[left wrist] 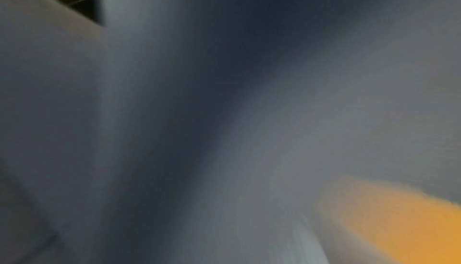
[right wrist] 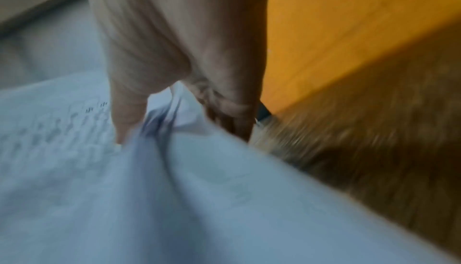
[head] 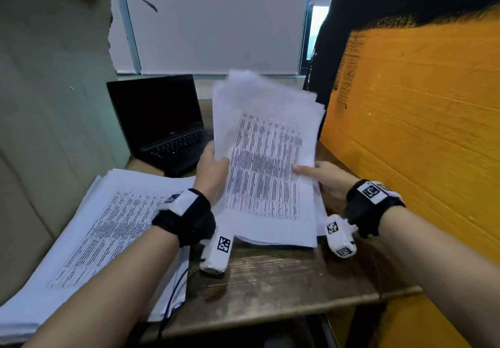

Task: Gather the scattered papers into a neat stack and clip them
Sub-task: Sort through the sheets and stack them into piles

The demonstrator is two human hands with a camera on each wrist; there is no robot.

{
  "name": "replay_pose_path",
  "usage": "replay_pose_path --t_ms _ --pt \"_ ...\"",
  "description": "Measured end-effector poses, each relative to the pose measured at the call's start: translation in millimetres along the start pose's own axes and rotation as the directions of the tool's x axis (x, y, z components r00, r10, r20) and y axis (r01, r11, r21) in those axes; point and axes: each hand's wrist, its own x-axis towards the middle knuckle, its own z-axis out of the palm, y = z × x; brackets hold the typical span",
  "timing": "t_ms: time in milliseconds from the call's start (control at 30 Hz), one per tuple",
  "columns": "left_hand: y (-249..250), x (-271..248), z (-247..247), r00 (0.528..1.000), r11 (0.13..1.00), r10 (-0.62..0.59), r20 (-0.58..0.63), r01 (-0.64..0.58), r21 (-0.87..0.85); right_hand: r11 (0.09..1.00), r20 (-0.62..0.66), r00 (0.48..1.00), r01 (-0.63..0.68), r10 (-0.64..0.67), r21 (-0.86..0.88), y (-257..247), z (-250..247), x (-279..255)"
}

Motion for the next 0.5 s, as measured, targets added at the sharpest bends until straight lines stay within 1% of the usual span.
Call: replay_pose_path --t_ms 33,67,100,133,167,200,233,267,300,333,433,500 --pt "11.8 -4.9 4.0 0.996 0.997 0.079 -0.034 -0.079 0.014 0.984 -0.001 0.999 0.044 -0.044 0.173 -7.4 3.4 -6.8" --pt "23.8 -8.0 9.9 0.983 0.985 0.167 -0.073 -0.164 0.051 0.95 -0.058 0.992 0.127 -0.116 0.284 -15.8 6.4 -10.2" --pt "35.6 -11.6 15.1 0.96 0.962 0.259 -0.106 -0.248 0.112 0.918 -0.127 0.971 0.233 -0.202 0.322 -30.5 11.4 -20.1" --pt "48.4 -14.3 20.6 0.927 0.929 0.352 -0.133 -0.327 0.175 0.888 -0.199 0.937 0.339 -0.288 0.311 -46.0 13.9 -26.6" --pt "61.1 -16.0 24.9 0.884 0.89 0.437 -0.163 -0.4 0.218 0.865 -0.239 0.897 0.429 -0.373 0.261 -62.1 15.0 -35.0" --pt "73.9 -16.8 27.3 0.845 0.858 0.501 -0.188 -0.457 0.235 0.842 -0.255 0.854 0.504 -0.453 0.192 -76.3 14.1 -42.1" --pt "84.6 -16.0 27.9 0.815 0.834 0.543 -0.199 -0.496 0.242 0.829 -0.253 0.824 0.546 -0.507 0.116 -87.7 11.9 -48.3" --pt "93.5 -14.1 27.1 0.802 0.819 0.564 -0.196 -0.514 0.253 0.819 -0.239 0.803 0.572 -0.546 0.049 -94.6 8.0 -52.1" --pt "99.4 -11.7 25.2 0.808 0.817 0.562 -0.179 -0.508 0.271 0.821 -0.207 0.808 0.57 -0.552 0.033 -98.7 3.8 -55.6" --pt "102.5 -10.2 22.4 0.816 0.82 0.552 -0.168 -0.496 0.286 0.819 -0.184 0.814 0.57 -0.551 0.065 -99.4 0.4 -57.5" --pt "94.4 -9.2 14.0 0.841 0.856 0.509 -0.182 -0.471 0.215 0.807 -0.207 0.841 0.539 -0.5 0.242 -90.1 -1.8 -57.0" --pt "85.9 -14.1 18.5 0.874 0.89 0.447 -0.189 -0.413 0.196 0.8 -0.21 0.861 0.508 -0.463 0.318 -81.9 4.9 -55.9"
